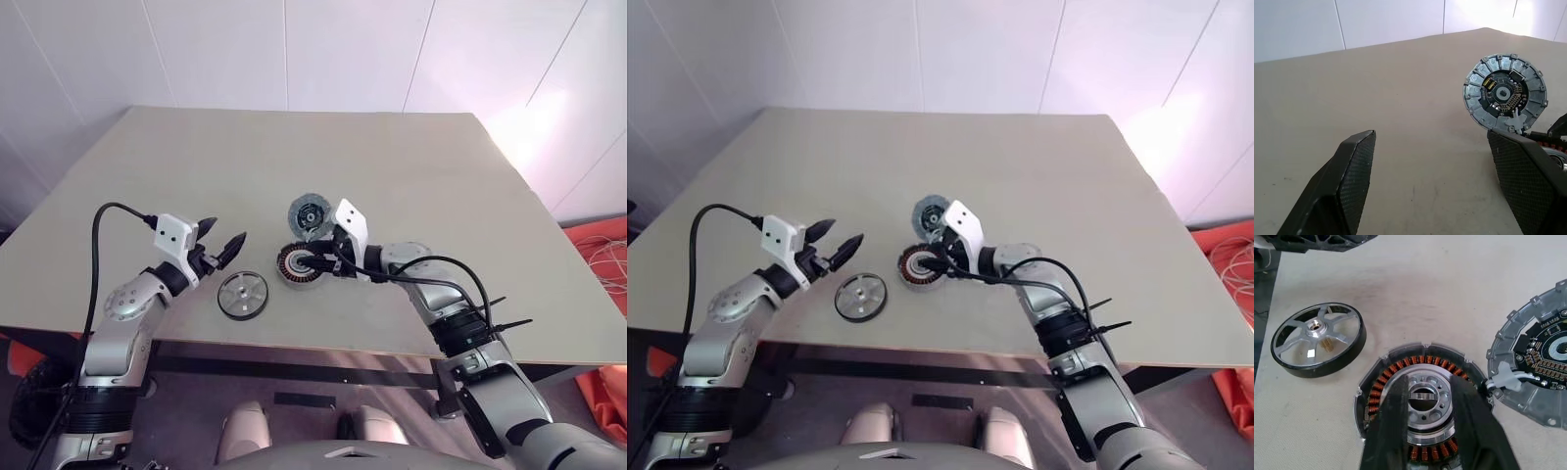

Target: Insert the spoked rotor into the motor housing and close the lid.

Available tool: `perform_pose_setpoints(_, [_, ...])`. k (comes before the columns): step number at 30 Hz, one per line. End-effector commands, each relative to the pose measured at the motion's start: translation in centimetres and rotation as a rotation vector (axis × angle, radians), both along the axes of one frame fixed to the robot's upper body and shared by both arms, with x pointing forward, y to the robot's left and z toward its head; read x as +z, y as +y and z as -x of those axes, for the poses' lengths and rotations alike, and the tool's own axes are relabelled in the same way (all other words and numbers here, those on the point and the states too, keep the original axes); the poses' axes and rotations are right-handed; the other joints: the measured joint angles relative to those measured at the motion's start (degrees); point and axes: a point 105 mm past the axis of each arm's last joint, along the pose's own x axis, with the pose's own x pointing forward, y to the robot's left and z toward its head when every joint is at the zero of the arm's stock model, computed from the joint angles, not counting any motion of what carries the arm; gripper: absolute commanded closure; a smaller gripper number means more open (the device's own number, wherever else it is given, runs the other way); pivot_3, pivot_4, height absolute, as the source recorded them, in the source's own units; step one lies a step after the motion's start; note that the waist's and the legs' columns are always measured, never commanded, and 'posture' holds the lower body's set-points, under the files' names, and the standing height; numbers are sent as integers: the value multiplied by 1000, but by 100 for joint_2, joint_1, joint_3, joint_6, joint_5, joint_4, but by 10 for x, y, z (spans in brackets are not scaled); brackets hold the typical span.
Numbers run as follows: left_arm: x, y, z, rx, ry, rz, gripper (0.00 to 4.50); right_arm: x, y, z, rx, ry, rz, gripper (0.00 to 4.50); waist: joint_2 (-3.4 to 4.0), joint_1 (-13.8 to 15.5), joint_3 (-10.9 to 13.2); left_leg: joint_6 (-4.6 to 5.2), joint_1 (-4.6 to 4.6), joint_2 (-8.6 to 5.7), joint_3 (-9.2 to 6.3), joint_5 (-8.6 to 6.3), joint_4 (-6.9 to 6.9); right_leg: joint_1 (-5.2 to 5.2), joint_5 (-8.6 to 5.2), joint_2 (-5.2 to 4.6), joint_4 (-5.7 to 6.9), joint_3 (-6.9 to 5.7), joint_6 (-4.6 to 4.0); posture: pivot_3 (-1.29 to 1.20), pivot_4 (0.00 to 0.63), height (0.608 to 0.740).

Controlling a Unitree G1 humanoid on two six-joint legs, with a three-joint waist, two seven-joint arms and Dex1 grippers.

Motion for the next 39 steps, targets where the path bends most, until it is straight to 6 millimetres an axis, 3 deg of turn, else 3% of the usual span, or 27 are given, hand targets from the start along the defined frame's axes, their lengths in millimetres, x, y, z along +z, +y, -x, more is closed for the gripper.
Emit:
perform_pose_setpoints(1, [13,3,-2,8,-50,-12,644,23,6,-2,23,-71,-36,4320,0,0,0,0,0,0,0,0,0,0,0,0,0,0,0,0,0,740])
perform_pose_setpoints(2, [13,3,-1,8,-50,-12,644,22,6,-2,25,-73,-33,4467,0,0,0,0,0,0,0,0,0,0,0,0,0,0,0,0,0,740])
perform_pose_setpoints(16, [8,4,3,14,-44,-15,644,5,22,-8,23,-56,6,4467,0,-1,0,0,0,0,0,0,0,0,0,0,0,0,0,0,0,740])
perform_pose_setpoints(29, [6,7,1,16,-42,-19,644,-10,1,0,-30,-10,36,4467,0,0,0,-1,5,0,0,0,0,4,0,0,1,1,0,0,0,740])
perform_pose_setpoints(34, [6,7,0,11,-43,-20,644,-9,0,-2,-38,-16,37,4467,-1,0,0,-1,7,0,0,1,0,5,0,0,1,1,0,0,0,740])
perform_pose_setpoints(39, [5,7,0,19,-39,-19,644,11,0,-9,-43,-63,-3,4467,0,1,0,-1,5,-1,0,0,0,5,0,0,1,1,0,0,0,740])
